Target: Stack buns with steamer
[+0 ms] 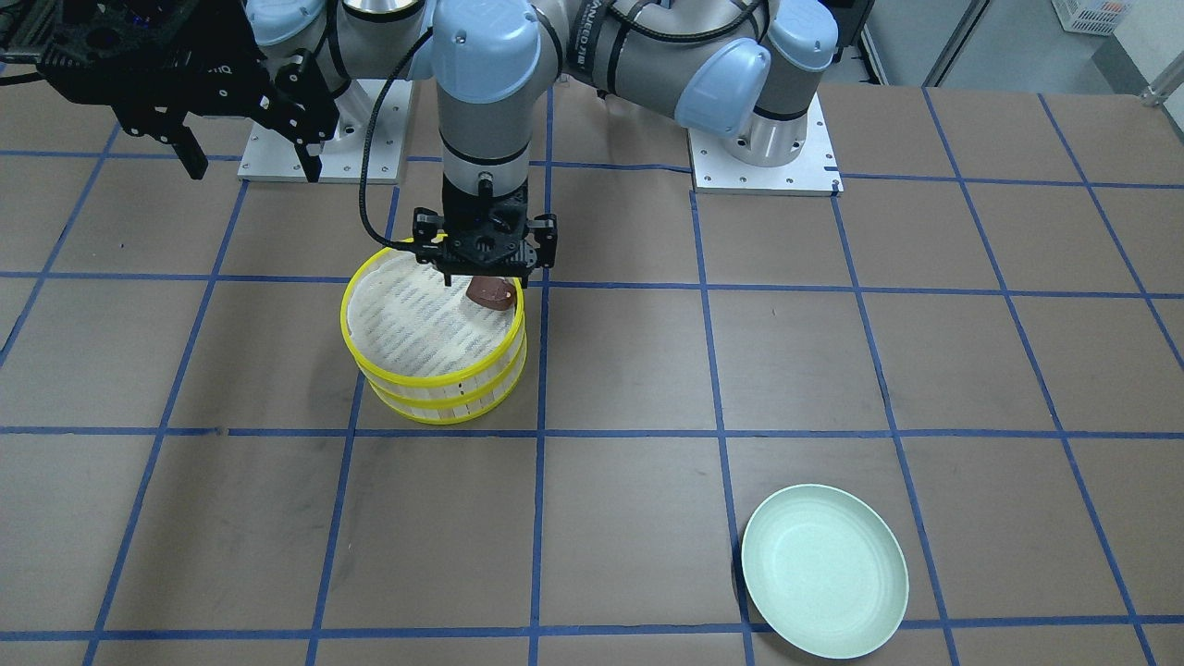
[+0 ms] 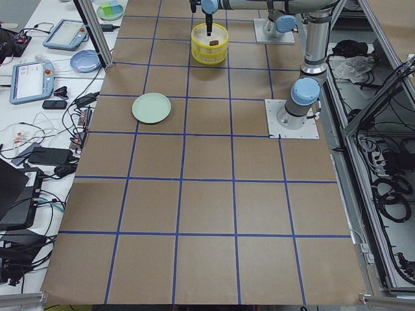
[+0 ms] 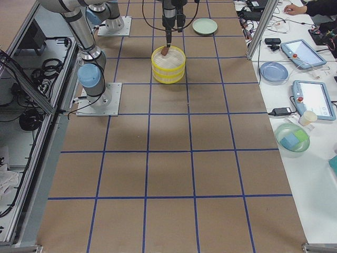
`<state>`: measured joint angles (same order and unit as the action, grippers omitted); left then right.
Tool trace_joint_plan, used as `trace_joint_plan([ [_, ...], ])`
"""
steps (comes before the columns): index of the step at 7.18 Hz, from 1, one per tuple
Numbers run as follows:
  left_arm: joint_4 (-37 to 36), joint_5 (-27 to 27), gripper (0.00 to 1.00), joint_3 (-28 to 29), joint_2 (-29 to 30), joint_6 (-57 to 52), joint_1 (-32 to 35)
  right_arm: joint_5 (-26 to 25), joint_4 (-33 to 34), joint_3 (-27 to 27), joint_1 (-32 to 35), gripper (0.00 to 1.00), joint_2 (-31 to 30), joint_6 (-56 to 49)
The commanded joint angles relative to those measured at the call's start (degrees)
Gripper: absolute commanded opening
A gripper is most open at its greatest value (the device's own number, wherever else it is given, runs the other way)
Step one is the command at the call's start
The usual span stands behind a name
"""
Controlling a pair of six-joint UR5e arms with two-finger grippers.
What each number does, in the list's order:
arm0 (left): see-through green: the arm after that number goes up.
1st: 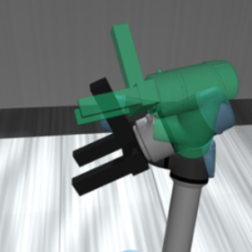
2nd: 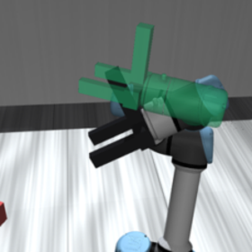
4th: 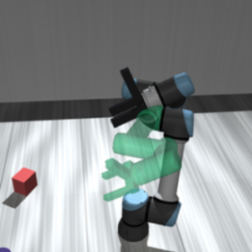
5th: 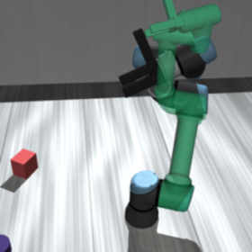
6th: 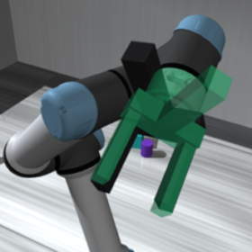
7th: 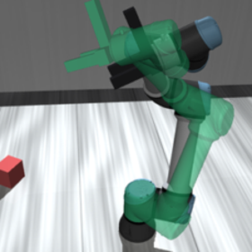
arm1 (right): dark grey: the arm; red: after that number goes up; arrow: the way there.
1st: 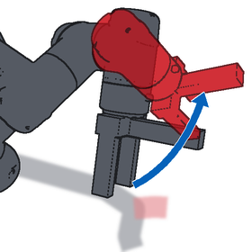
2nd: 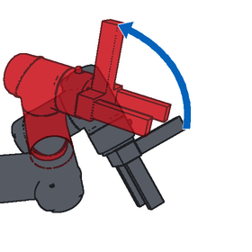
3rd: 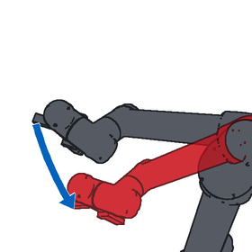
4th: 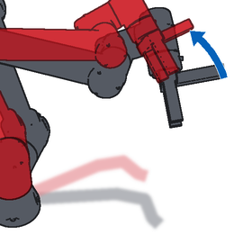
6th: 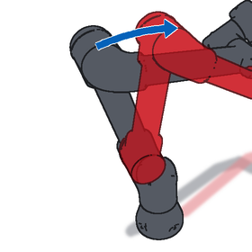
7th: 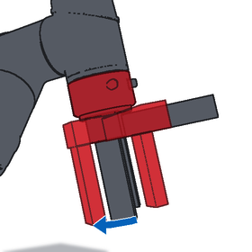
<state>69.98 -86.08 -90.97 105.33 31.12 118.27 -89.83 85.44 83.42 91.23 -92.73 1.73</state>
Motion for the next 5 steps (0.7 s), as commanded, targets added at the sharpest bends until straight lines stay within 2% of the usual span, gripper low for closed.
trace_joint_plan([
  [1, 2.3, -0.3, 0.99, 0.7, -4.2, -10.0, -9.6, 0.1, 0.1, 0.1, 0.0, 1.00, 0.0, -0.1],
  [3, 8.9, -1.2, 0.99, 1.8, -9.2, -19.0, -19.3, 0.3, 0.2, 0.1, 0.0, 1.00, 0.0, -0.1],
  [5, 12.4, -2.3, 1.00, 4.3, -12.0, -23.9, -24.2, 0.0, 0.2, 0.1, 0.0, 1.00, 0.0, -0.1],
])
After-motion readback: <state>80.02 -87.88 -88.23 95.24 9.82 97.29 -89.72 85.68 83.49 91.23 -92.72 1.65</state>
